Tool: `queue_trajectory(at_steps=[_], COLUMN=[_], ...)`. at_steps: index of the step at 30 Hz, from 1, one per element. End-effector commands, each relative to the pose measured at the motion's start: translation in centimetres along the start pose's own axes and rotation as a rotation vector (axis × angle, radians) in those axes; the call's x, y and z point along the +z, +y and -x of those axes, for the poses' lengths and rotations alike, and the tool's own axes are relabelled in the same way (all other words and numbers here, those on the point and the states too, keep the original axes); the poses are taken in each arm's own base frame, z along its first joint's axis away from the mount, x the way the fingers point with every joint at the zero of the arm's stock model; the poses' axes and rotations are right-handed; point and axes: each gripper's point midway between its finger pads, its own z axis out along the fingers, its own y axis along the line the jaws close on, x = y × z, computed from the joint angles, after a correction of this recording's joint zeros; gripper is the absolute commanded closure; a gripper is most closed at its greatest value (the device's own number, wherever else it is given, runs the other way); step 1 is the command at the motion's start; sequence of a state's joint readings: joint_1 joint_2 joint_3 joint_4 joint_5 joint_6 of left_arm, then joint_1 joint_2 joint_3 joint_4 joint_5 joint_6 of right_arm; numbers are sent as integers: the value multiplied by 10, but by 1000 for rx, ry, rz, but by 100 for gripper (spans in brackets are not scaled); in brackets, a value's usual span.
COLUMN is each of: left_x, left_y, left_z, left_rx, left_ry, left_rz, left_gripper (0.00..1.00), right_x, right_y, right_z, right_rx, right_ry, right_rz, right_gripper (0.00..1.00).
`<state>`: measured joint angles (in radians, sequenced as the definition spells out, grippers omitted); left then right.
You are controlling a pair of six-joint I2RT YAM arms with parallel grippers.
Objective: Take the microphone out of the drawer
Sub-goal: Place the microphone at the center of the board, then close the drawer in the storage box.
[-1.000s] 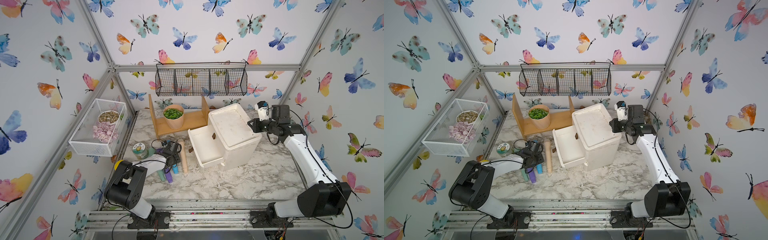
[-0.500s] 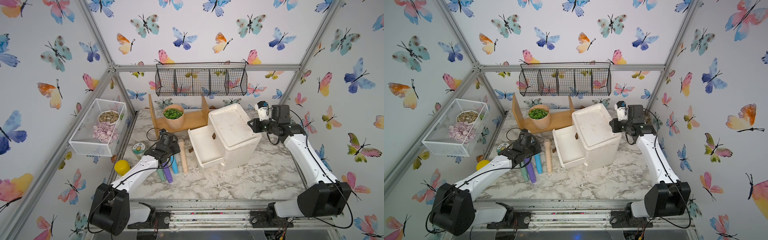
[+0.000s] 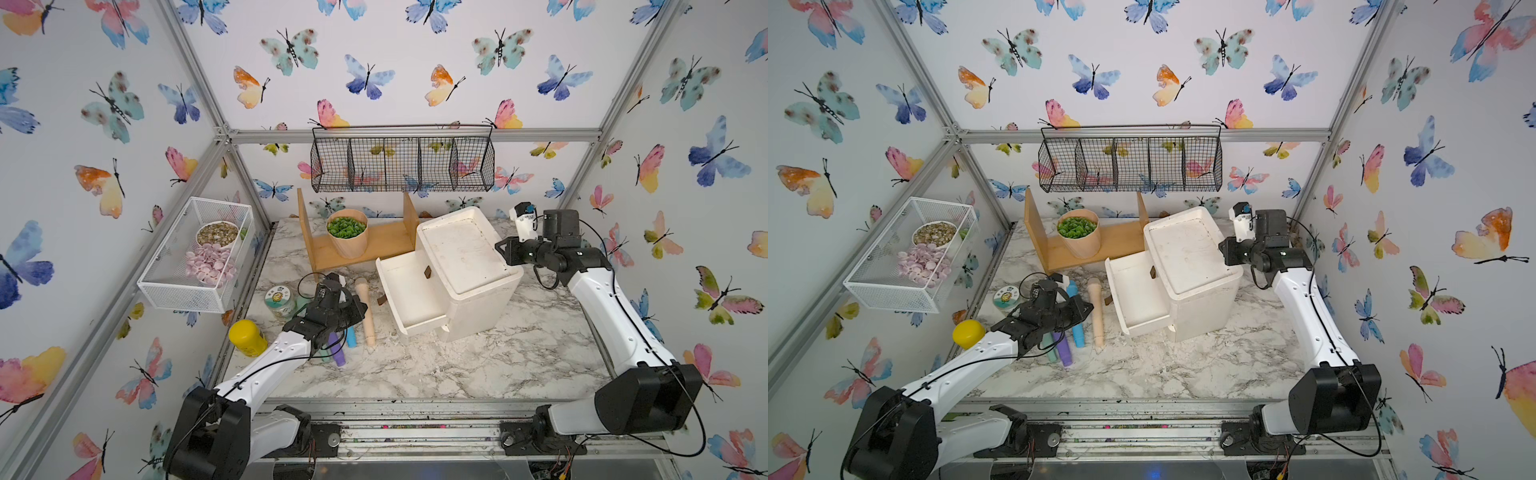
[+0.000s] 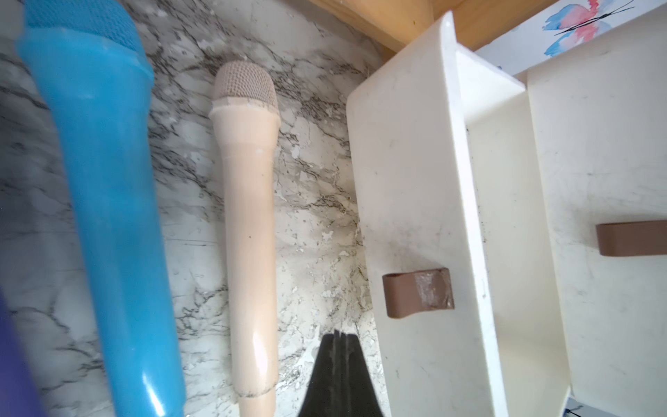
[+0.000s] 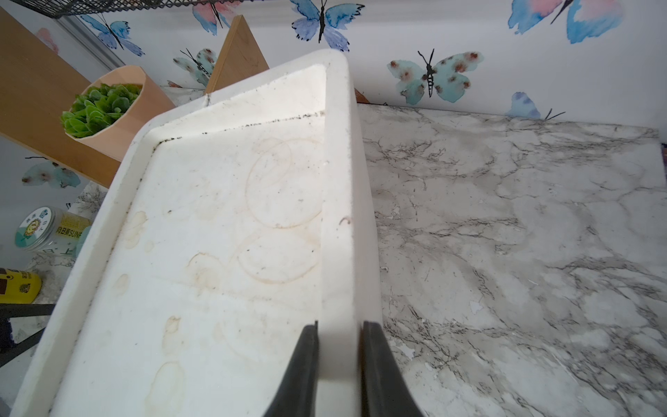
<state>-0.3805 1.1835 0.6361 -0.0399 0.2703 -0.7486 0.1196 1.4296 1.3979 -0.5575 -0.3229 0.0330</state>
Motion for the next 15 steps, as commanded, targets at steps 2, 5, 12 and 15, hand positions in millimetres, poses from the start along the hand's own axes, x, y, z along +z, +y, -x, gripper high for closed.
queue_trajectory(at_steps=[2,5,12,15], left_x=[5,8,20,26], left_y=[-30,-34,-48,-57], left_z=[1,-1,-9,-13], left_rx=[-31,-35,-44,-44], left_ry=[17,28,59,71], left_rz=[-168,-190,-240,-263], left_gripper=[100,100,100,100], right_x=[-4,-4,-3,-4], right_y=[3,3,4,4], right_z=[6,6,4,5], right_rx=[81,80,84,84], right_ry=[-4,-4,-3,-5], right_rz=[26,28,34,33], right_gripper=[91,91,91,91])
